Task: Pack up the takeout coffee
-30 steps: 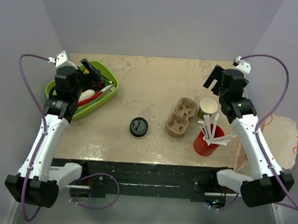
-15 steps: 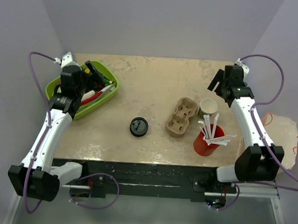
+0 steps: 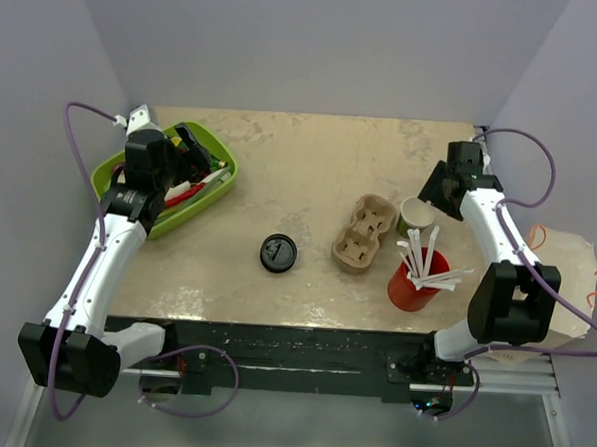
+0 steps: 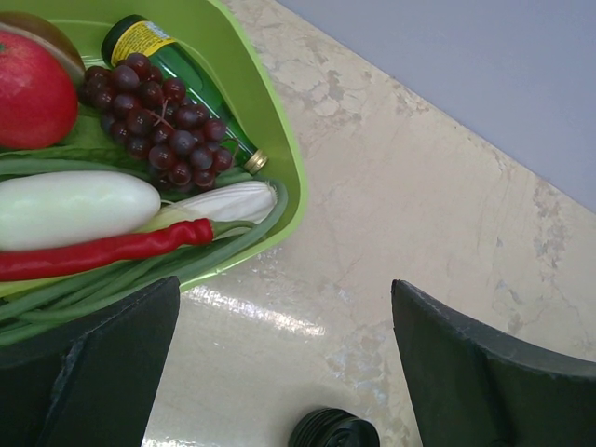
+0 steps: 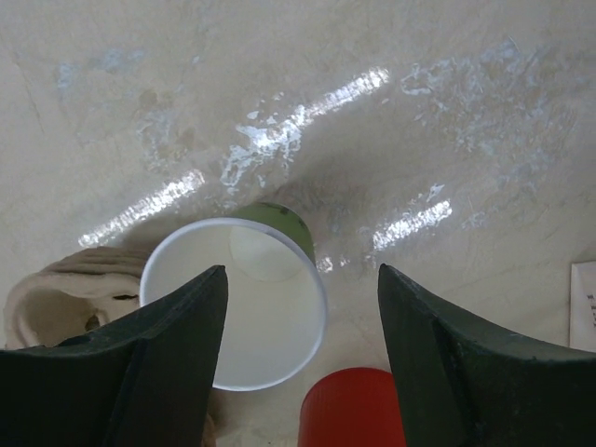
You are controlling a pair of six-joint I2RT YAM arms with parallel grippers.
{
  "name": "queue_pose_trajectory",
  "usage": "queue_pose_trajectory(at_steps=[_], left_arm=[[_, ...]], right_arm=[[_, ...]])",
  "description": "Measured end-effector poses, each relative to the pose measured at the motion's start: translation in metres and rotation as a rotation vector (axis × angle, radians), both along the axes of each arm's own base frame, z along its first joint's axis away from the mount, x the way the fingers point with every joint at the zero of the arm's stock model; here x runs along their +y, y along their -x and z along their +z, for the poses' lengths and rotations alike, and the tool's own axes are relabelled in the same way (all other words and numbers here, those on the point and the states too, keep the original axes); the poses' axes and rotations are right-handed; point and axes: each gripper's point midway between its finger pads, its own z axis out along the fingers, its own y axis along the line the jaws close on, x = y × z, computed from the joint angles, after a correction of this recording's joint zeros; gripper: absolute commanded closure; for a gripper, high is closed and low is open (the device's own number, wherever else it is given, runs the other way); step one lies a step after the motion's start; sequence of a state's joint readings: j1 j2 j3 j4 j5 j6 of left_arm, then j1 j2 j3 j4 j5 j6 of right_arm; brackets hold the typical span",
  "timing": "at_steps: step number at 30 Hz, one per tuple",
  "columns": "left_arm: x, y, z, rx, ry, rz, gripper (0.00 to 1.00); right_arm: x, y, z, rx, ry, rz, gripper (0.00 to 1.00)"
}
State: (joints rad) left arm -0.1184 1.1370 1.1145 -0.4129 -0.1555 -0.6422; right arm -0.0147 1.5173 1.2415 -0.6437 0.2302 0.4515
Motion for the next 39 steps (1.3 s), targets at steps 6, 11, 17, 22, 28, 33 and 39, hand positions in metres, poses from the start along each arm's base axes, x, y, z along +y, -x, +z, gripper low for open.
queue_pose_trajectory(at_steps=[6, 11, 17, 22, 28, 33, 39], left_arm=[[-0.001, 0.0, 0.0, 0.0, 0.002, -0.004, 0.0], [-0.003, 0.0, 0.0, 0.0, 0.006, -0.014, 0.0], [-0.008, 0.0, 0.0, 0.003, 0.018, -0.039, 0.0], [-0.013, 0.0, -0.003, 0.012, 0.029, -0.065, 0.0], [-0.017, 0.0, -0.001, 0.004, 0.039, -0.084, 0.0], [-0.027, 0.001, -0.003, -0.004, 0.065, -0.141, 0.0], [-0.047, 0.008, -0.029, 0.047, 0.113, -0.242, 0.0]], right_arm=[[-0.006, 0.015, -0.02, 0.055, 0.007, -0.018, 0.4], [0.002, 0.025, -0.034, 0.082, -0.031, 0.011, 0.76], [0.009, 0.016, -0.03, 0.042, -0.061, 0.041, 1.0], [0.009, 0.001, 0.006, -0.052, -0.046, 0.063, 1.0], [0.014, -0.015, 0.08, -0.242, -0.037, 0.12, 1.0], [0.065, -0.022, 0.13, -0.357, -0.063, 0.282, 1.0], [0.22, -0.016, 0.135, -0.352, -0.177, 0.679, 1.0]])
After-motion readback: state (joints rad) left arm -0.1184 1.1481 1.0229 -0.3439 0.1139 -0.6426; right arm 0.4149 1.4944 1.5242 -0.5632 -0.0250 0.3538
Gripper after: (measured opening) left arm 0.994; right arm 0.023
